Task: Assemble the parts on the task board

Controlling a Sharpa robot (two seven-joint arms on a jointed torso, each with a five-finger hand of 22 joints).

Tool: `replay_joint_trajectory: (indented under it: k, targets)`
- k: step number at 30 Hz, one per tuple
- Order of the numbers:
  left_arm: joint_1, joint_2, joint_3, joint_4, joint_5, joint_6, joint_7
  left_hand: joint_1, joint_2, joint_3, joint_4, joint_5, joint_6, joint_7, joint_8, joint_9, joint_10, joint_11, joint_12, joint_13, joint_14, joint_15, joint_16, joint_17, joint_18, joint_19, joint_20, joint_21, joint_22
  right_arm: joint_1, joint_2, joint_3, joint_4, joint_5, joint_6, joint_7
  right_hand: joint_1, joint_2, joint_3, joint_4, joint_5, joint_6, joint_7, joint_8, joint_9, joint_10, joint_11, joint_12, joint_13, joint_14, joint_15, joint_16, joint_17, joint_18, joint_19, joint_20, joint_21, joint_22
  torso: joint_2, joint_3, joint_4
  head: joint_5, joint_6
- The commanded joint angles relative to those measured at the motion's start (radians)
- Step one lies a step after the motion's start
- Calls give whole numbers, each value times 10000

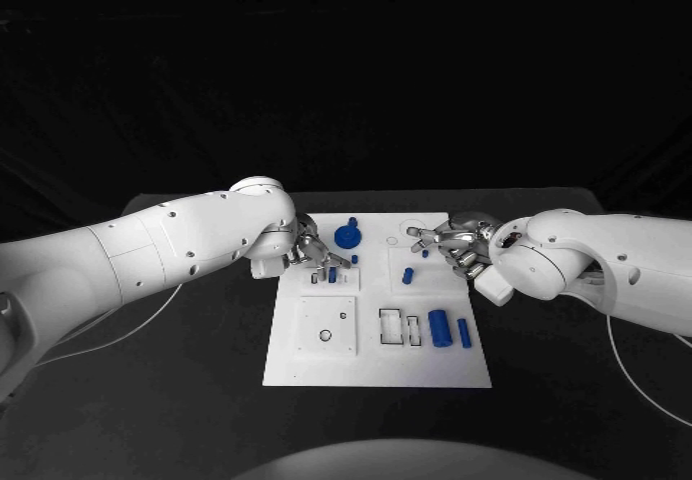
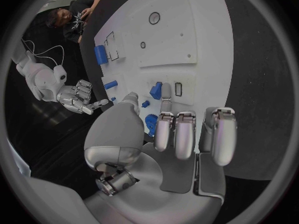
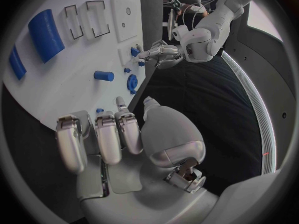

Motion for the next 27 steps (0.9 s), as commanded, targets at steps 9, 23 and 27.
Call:
replay_joint_trajectory:
  k: [9, 23, 27]
  targets:
    - [299, 250, 129, -408, -23, 911, -47, 162, -24, 120, -27, 98, -529, 18, 688, 1096, 1057, 10, 25, 2634, 1076, 40, 26, 2628, -151, 1052, 52, 24, 2634, -20, 18, -4, -26, -17, 211, -95, 5, 113, -39, -5, -26, -80, 23, 6, 14, 1049, 77, 39, 2634, 1059, 79, 41, 2628, -67, 1047, 40, 45, 2629, 26, 2, -18, -34, 82]
    - [515, 1041, 144, -1657, -12, 2534, -184, 1029, 146, 354, -41, 1751, -1087, -36, 1212, 2020, 1057, -27, 25, 2634, 1076, 16, 26, 2628, -151, 1052, 47, 24, 2634, -21, 82, -4, -20, -17, 273, -169, 5, 113, -39, -5, -26, -80, 23, 6, 14, 1049, 77, 39, 2634, 1059, 79, 41, 2628, -67, 1047, 40, 45, 2629, 35, -3, -17, -42, 44]
    - [519, 1217, 143, -1957, 6, 2838, -237, 1136, 184, 386, -42, 1771, -1088, -49, 1240, 2068, 1057, -40, 25, 2634, 1076, 7, 26, 2628, -151, 1052, 42, 24, 2634, -22, 100, -3, -16, -17, 275, -179, 5, 113, -39, -5, -26, -80, 23, 6, 14, 1049, 77, 39, 2634, 1059, 79, 41, 2628, -67, 1047, 40, 45, 2629, 25, 3, -10, -38, 8]
